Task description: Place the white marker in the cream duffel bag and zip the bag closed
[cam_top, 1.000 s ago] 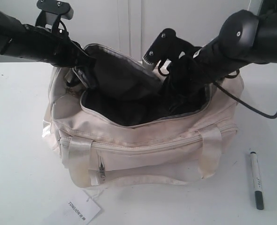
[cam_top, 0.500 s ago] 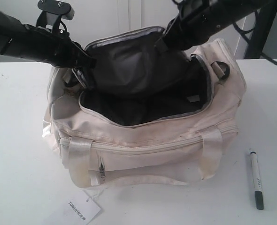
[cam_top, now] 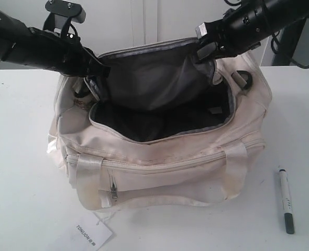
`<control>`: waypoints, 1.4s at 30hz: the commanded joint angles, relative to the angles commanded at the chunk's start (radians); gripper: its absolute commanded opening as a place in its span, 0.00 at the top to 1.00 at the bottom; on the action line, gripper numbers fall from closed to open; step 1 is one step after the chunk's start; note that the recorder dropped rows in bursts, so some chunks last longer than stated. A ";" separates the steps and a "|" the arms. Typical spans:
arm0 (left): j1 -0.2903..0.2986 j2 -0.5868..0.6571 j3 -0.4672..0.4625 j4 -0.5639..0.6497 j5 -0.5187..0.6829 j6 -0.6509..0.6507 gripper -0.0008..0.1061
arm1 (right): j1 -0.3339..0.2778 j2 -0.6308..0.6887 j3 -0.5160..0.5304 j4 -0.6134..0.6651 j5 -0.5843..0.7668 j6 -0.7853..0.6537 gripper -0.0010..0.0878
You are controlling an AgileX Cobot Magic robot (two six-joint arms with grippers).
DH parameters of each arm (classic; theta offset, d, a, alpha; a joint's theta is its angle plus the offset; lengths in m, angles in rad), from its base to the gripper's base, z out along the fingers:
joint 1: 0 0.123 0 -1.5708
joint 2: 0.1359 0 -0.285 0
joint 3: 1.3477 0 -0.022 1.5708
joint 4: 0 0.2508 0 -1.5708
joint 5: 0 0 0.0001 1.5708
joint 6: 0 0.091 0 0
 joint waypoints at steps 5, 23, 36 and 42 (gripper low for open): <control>0.000 0.000 0.000 0.000 0.000 0.000 0.99 | 0.000 0.027 0.000 0.003 -0.041 -0.001 0.85; 0.000 0.000 0.000 0.000 0.000 0.000 0.99 | -0.005 0.008 0.002 0.018 -0.168 0.044 0.32; 0.000 0.000 0.000 0.000 0.000 0.000 0.99 | -0.005 -0.041 0.002 -0.154 -0.222 0.193 0.31; 0.000 0.000 0.000 0.000 0.002 0.000 0.99 | -0.006 -0.083 0.002 -0.162 -0.215 0.216 0.31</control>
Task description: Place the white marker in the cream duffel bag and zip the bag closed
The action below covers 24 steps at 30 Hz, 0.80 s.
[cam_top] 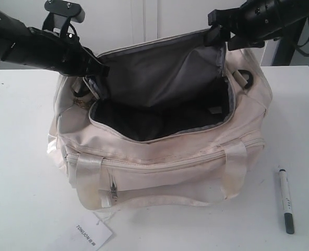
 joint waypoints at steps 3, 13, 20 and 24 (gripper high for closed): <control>0.000 0.000 0.000 0.000 0.000 0.000 0.99 | 0.000 -0.021 0.000 -0.020 0.023 0.003 0.31; 0.000 0.000 0.000 0.000 0.000 0.000 0.99 | 0.000 -0.042 0.000 -0.082 0.164 0.019 0.31; 0.000 0.000 0.000 0.000 0.000 0.000 0.99 | 0.000 -0.083 0.000 -0.196 0.224 0.106 0.35; 0.000 0.000 0.000 0.000 0.000 0.000 0.99 | 0.000 -0.109 0.000 -0.214 0.266 0.104 0.35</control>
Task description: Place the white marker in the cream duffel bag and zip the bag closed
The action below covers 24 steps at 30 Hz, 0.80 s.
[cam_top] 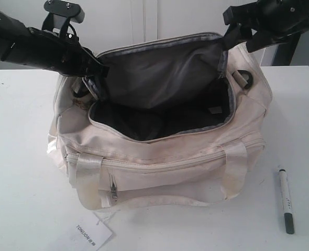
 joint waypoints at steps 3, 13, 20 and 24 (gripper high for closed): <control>0.000 0.000 0.000 0.000 0.000 0.000 0.99 | 0.000 -0.015 0.000 -0.002 0.042 -0.005 0.41; 0.000 0.000 0.000 0.000 0.000 0.000 0.99 | 0.000 -0.020 0.000 0.012 0.144 -0.014 0.94; 0.000 0.000 0.000 0.000 -0.002 0.000 0.99 | 0.000 -0.022 0.010 0.038 0.168 -0.014 0.99; 0.000 0.000 0.000 0.000 -0.002 0.000 0.99 | 0.000 -0.037 0.019 0.038 0.168 -0.022 0.99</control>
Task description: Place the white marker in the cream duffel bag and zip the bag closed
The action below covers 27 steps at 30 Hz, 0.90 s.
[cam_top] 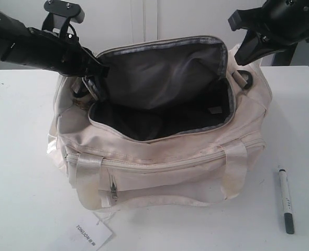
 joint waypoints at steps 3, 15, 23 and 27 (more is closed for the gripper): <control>0.000 0.000 0.000 0.000 0.000 0.000 0.99 | 0.000 -0.013 0.010 0.000 0.025 0.000 0.99; 0.000 0.000 0.000 0.000 -0.002 0.000 0.99 | 0.002 -0.073 0.067 -0.002 0.027 -0.010 0.99; 0.000 0.000 0.000 0.000 -0.002 0.000 0.99 | 0.002 -0.175 0.235 -0.002 0.018 -0.012 0.99; 0.000 0.000 0.000 0.000 -0.002 0.000 0.99 | 0.002 -0.222 0.317 -0.004 -0.003 -0.016 0.99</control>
